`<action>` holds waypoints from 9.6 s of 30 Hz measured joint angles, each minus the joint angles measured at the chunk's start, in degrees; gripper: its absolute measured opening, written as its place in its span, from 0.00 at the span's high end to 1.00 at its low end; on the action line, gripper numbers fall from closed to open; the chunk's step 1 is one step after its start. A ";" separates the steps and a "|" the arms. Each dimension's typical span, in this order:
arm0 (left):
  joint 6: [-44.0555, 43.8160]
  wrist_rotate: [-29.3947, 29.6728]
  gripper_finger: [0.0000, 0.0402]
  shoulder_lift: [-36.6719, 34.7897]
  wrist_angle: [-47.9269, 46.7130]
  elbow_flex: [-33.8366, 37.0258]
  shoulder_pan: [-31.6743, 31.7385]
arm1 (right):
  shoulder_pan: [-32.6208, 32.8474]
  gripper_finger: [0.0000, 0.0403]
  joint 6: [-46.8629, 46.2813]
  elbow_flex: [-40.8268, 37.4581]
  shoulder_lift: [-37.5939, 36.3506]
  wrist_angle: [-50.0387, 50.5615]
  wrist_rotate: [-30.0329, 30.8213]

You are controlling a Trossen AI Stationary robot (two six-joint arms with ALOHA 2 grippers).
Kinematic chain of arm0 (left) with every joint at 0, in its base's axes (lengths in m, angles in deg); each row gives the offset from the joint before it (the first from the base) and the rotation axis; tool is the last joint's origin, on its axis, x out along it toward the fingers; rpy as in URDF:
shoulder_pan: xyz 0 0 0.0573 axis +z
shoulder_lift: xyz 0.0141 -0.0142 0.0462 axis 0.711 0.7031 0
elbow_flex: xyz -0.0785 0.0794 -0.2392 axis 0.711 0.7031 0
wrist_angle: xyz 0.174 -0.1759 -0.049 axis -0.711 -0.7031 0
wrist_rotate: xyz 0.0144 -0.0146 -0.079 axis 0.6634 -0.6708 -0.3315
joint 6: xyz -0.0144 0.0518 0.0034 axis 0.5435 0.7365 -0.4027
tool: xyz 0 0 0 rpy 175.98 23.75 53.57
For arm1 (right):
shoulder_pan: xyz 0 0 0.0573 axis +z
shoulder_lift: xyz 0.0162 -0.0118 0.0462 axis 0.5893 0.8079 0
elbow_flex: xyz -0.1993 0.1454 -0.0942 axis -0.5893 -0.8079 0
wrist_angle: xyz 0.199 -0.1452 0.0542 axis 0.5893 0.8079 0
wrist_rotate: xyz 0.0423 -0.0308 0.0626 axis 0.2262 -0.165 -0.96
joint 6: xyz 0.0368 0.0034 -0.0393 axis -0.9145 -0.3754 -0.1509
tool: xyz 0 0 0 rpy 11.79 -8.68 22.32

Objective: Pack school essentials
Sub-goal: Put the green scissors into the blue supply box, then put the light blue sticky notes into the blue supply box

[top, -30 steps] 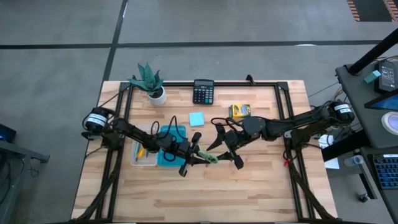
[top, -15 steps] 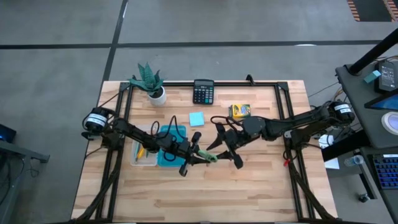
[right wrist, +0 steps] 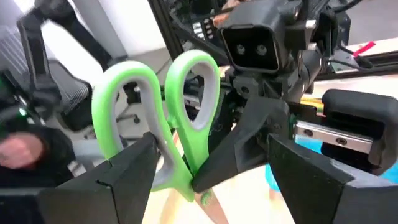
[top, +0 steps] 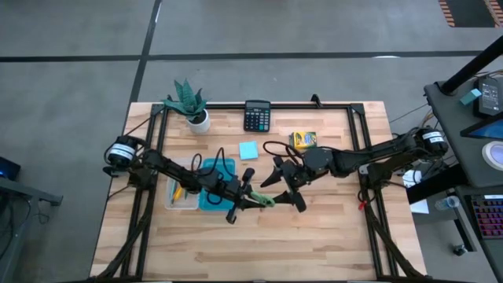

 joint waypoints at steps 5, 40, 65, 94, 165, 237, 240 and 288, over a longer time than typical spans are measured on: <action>-0.56 -0.74 0.95 -0.37 -0.13 0.09 -0.11 | 0.00 0.30 6.41 0.00 0.02 2.69 -0.15; -19.19 30.62 0.95 -25.95 -63.18 -1.61 -0.50 | -1.49 0.39 5.85 -0.04 -15.34 39.93 26.85; -78.47 22.40 0.95 -20.35 -154.73 -18.42 -0.37 | -1.49 0.41 15.27 -2.80 -16.98 38.88 28.29; -71.76 17.34 0.93 -0.43 -152.57 -17.77 6.69 | -1.49 0.41 18.53 -2.81 -16.98 36.34 28.26; 9.68 37.81 0.70 -25.29 -72.74 -7.21 -0.83 | -4.30 0.41 -12.10 -16.46 -16.83 21.35 30.20; 15.05 38.98 0.70 -46.31 -60.94 12.87 -1.11 | -23.32 0.41 -17.10 28.87 40.92 26.87 19.00; 15.05 39.15 0.70 -46.29 -60.88 12.87 -1.11 | -23.34 0.45 -17.02 28.82 40.99 26.87 19.01; 15.28 39.37 0.70 -46.21 -55.86 14.12 -1.11 | -2.45 0.92 20.53 24.83 21.43 32.23 51.54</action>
